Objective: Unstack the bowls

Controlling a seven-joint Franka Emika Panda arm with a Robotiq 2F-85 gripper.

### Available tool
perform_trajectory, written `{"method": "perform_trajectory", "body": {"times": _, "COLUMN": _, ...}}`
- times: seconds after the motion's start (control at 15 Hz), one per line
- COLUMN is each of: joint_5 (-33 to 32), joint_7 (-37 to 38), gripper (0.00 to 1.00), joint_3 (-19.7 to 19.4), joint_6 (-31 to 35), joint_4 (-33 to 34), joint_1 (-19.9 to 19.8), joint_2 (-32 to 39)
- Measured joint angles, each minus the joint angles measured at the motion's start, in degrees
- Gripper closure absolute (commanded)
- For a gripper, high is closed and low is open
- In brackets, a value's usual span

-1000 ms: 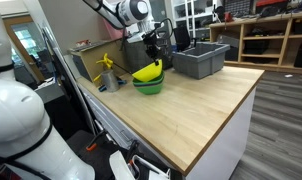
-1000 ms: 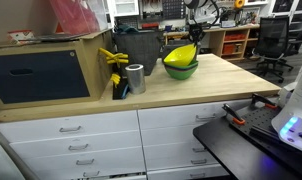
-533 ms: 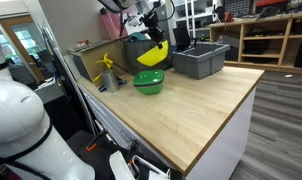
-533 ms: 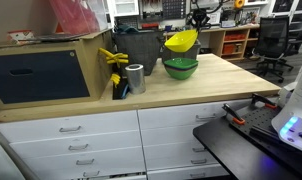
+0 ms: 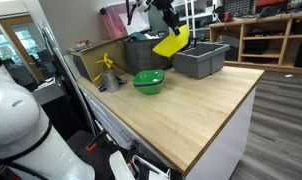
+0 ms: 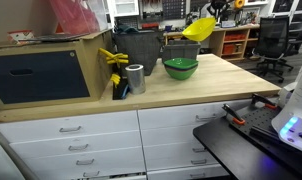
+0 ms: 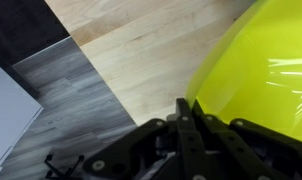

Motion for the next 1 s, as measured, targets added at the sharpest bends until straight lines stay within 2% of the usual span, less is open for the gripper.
{"method": "perform_trajectory", "body": {"times": 0.33, "joint_5": -3.9, "joint_7": 4.8, "gripper": 0.99, "joint_3": -2.0, "joint_6": 0.0, "joint_4": -3.4, "joint_1": -4.1, "joint_2": -1.9}}
{"method": "perform_trajectory", "body": {"times": 0.53, "joint_5": -3.5, "joint_7": 7.9, "gripper": 0.99, "joint_3": -3.2, "joint_6": -0.2, "joint_4": -5.4, "joint_1": -6.4, "joint_2": -2.0}}
{"method": "perform_trajectory", "body": {"times": 1.0, "joint_5": 6.6, "joint_7": 13.0, "gripper": 0.99, "joint_3": -4.9, "joint_6": -1.5, "joint_4": -8.7, "joint_1": -8.7, "joint_2": -1.4}}
